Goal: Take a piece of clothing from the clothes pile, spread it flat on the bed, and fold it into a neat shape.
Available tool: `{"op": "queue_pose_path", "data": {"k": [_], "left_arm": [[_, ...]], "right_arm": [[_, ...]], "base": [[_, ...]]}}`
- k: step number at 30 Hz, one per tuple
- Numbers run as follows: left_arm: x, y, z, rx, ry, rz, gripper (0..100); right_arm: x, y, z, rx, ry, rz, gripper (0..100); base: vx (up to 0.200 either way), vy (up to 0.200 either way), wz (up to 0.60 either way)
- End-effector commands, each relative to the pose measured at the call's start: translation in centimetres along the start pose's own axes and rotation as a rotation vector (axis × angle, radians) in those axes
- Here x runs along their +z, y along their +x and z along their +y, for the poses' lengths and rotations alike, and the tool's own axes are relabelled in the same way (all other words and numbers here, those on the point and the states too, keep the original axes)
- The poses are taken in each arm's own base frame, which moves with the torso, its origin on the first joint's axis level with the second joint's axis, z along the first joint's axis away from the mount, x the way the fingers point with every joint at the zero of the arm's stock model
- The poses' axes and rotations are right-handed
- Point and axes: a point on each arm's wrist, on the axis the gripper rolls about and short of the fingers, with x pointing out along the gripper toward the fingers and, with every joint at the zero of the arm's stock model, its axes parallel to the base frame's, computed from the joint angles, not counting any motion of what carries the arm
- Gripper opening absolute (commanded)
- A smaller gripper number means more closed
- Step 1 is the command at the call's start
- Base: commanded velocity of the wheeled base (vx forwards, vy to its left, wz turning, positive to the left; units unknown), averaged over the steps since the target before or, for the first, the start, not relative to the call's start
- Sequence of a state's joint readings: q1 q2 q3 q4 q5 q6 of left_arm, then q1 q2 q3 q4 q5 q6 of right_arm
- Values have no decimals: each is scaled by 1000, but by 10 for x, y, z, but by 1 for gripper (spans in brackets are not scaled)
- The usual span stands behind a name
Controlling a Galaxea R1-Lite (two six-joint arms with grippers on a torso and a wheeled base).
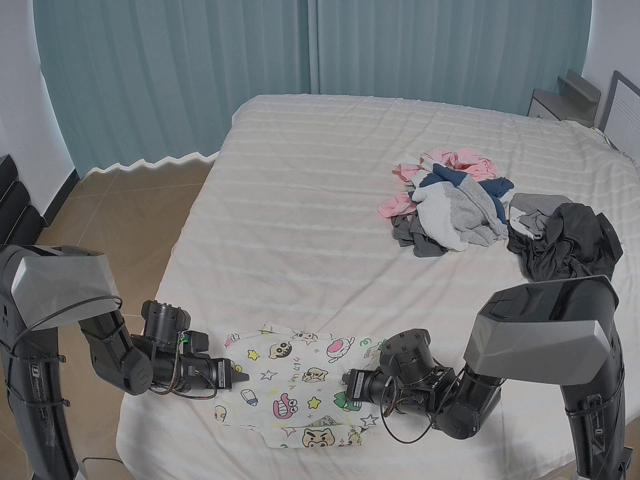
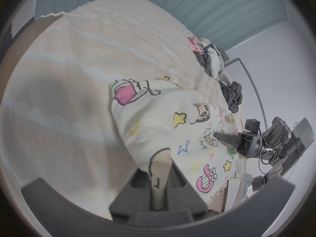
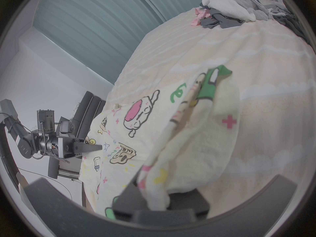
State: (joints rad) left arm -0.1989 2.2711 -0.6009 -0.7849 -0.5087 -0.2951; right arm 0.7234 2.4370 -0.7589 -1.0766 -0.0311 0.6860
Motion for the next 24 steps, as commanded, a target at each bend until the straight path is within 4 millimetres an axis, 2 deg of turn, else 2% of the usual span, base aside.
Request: {"op": "queue_pose_path", "data": {"k": [1,11,16,18,19,24], "left_arm": [[2,-9,-7,-8,12,-17,0],[20,-42,-51,-21,-69,-151,0],[15,-51,-70,-19,-71,-146,0],[15,-51,-70,-19,-71,-146,0],[13,-54,-80,-31,-95,-143,0],[12,-56,-86,-45,-107,-145,0]], "right_arm": [[3,-5,3,10,-1,-12,0],[27,-49,22,66,-2,-75,0],[33,-69,26,81,-2,-91,0],[33,-69,26,81,-2,-91,0],[36,-79,28,90,-1,-105,0],[38,-92,29,97,1,-111,0]], "base": [[0,0,0],[0,0,0],[0,0,0],[0,0,0],[0,0,0],[0,0,0]]}}
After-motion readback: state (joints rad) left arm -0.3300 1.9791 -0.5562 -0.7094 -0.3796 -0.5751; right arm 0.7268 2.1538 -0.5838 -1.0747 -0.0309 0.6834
